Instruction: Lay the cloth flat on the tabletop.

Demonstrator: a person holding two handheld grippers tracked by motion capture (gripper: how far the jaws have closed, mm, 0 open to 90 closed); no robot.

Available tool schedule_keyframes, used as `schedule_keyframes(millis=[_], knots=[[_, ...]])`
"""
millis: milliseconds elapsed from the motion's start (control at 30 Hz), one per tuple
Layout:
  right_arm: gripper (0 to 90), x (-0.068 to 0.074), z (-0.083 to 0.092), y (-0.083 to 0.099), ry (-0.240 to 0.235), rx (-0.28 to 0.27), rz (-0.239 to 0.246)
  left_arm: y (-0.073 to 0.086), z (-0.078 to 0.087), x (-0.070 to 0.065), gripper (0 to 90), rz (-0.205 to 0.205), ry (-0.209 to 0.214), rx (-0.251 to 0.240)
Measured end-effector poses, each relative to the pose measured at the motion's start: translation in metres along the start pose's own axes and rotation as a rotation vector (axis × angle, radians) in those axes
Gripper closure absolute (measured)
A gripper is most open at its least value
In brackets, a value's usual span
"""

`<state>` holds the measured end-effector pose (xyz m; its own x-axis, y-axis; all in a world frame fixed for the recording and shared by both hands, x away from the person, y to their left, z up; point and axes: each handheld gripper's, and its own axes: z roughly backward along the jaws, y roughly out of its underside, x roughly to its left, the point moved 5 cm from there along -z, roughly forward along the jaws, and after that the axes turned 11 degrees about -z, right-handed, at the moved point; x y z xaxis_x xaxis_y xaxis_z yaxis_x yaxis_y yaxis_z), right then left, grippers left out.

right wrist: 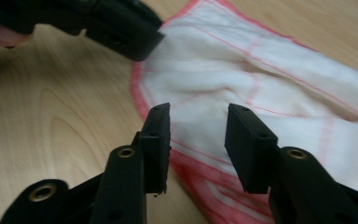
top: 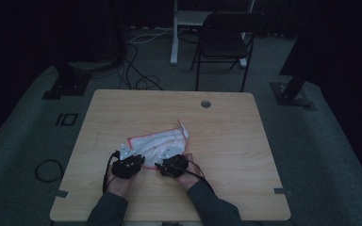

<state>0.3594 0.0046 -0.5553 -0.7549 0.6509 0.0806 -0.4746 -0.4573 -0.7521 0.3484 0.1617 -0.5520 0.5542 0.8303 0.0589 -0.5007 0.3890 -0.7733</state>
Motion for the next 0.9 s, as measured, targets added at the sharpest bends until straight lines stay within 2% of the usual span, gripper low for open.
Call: schedule_keyframes(millis=[100, 167, 233, 267, 300, 333, 433, 633, 833, 900], knots=[[56.2, 0.006, -0.008, -0.001, -0.013, 0.03, 0.003, 0.002, 0.001, 0.003, 77.3, 0.008, -0.002, 0.001], [56.3, 0.006, -0.016, 0.002, 0.0, 0.069, 0.014, 0.003, 0.001, 0.003, 77.4, 0.013, -0.002, 0.002], [58.8, 0.006, -0.018, 0.003, 0.014, 0.076, 0.026, 0.003, 0.001, 0.003, 77.3, 0.014, -0.001, 0.003], [62.7, 0.005, -0.018, 0.003, 0.02, 0.081, 0.03, 0.003, 0.001, 0.003, 77.3, 0.014, -0.001, 0.003], [75.7, 0.002, -0.017, 0.003, 0.03, 0.08, 0.023, 0.003, 0.001, 0.002, 77.3, 0.01, 0.0, 0.003], [81.2, -0.001, -0.015, 0.002, 0.021, 0.077, 0.007, 0.002, 0.001, 0.001, 77.3, 0.008, 0.002, 0.002], [86.1, -0.008, -0.009, 0.0, 0.022, 0.06, -0.02, 0.001, 0.001, -0.002, 77.3, 0.0, 0.007, 0.0], [86.6, -0.025, 0.007, 0.001, 0.044, 0.018, -0.045, -0.002, -0.002, -0.01, 77.4, -0.023, 0.023, 0.004], [86.5, -0.054, 0.031, -0.002, 0.079, -0.035, -0.103, -0.006, -0.01, -0.026, 77.3, -0.063, 0.056, 0.015], [86.6, -0.063, 0.039, -0.004, 0.095, -0.05, -0.118, -0.008, -0.016, -0.035, 77.3, -0.083, 0.072, 0.023]])
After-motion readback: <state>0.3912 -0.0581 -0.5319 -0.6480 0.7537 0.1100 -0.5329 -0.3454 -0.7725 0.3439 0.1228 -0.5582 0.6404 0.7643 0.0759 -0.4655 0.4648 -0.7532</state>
